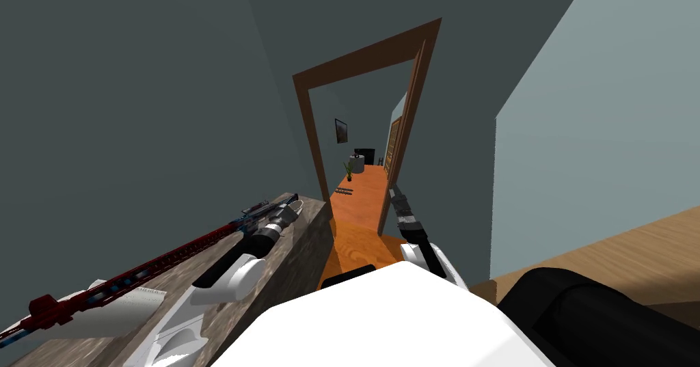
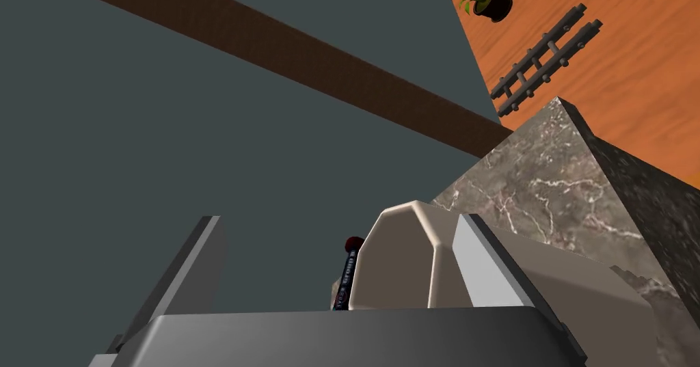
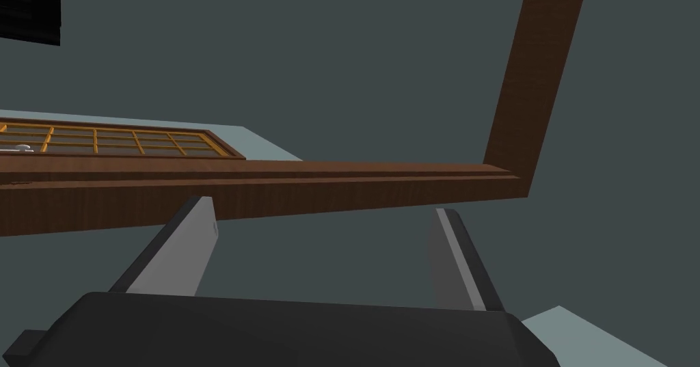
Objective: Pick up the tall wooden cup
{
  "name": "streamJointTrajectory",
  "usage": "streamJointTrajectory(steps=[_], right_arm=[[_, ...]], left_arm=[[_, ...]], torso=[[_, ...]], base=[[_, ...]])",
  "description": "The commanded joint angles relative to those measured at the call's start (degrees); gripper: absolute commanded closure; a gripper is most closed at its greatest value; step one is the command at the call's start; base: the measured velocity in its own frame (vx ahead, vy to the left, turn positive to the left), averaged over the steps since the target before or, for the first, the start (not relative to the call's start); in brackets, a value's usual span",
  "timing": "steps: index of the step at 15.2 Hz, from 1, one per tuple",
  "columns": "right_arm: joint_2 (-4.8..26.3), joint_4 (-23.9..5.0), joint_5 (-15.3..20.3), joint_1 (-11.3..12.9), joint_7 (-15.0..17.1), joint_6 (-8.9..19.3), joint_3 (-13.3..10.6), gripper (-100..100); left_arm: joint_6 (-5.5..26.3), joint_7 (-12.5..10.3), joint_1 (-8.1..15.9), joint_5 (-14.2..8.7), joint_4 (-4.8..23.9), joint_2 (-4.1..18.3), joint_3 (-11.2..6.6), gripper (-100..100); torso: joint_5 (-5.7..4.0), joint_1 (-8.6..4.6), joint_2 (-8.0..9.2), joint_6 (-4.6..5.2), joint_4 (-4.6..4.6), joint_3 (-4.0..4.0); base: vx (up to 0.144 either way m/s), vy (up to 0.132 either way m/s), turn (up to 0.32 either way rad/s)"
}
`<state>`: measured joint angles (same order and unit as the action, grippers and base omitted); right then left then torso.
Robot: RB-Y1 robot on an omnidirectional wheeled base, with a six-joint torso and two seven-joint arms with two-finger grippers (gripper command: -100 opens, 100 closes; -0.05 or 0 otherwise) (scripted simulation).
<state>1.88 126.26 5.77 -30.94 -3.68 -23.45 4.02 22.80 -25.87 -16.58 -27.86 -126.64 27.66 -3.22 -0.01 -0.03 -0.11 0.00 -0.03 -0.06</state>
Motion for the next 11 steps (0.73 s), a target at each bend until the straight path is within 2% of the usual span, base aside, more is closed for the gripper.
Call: streamJointTrajectory(steps=[1,3,4,5,7,8,11], right_arm=[[0.0,0.0,0.0,0.0,0.0,0.0,0.0,0],[0.0,0.0,0.0,0.0,0.0,0.0,0.0,0],[0.0,0.0,0.0,0.0,0.0,0.0,0.0,0],[0.0,0.0,0.0,0.0,0.0,0.0,0.0,0],[0.0,0.0,0.0,0.0,0.0,0.0,0.0,0],[0.0,0.0,0.0,0.0,0.0,0.0,0.0,0],[0.0,0.0,0.0,0.0,0.0,0.0,0.0,0]], left_arm=[[2.9,-2.0,1.1,-2.5,0.2,2.0,-0.8,-100],[5.0,-2.0,1.1,-2.5,0.2,2.0,-0.8,-100],[5.1,-2.0,1.1,-2.5,0.2,2.0,-0.8,-100],[7.2,-3.8,2.0,-4.9,0.5,3.9,-1.43,-100],[9.3,-3.8,2.0,-4.9,0.5,3.9,-1.43,-100],[10.6,-5.7,2.9,-7.3,0.8,5.7,-2.06,-100],[13.5,-5.7,2.9,-7.3,0.8,5.7,-2.06,-100]], torso=[[0.0,0.0,0.0,0.0,0.0,0.0],[0.0,-0.02,-0.03,0.0,0.0,-0.01],[0.0,-0.02,-0.03,0.0,0.0,-0.01],[0.0,-0.01,0.0,0.0,0.0,0.0],[0.0,-0.02,-0.04,0.0,-0.01,-0.02],[0.0,-0.02,-0.03,0.0,-0.01,-0.02],[-0.01,-0.04,-0.05,0.0,-0.01,-0.03]], base=[[0.022,-0.014,0.021],[0.031,-0.018,0.018],[0.016,-0.009,0.0],[0.028,-0.015,0.021],[0.032,-0.017,0.019],[0.032,-0.022,0.021],[0.029,-0.017,0.012]])
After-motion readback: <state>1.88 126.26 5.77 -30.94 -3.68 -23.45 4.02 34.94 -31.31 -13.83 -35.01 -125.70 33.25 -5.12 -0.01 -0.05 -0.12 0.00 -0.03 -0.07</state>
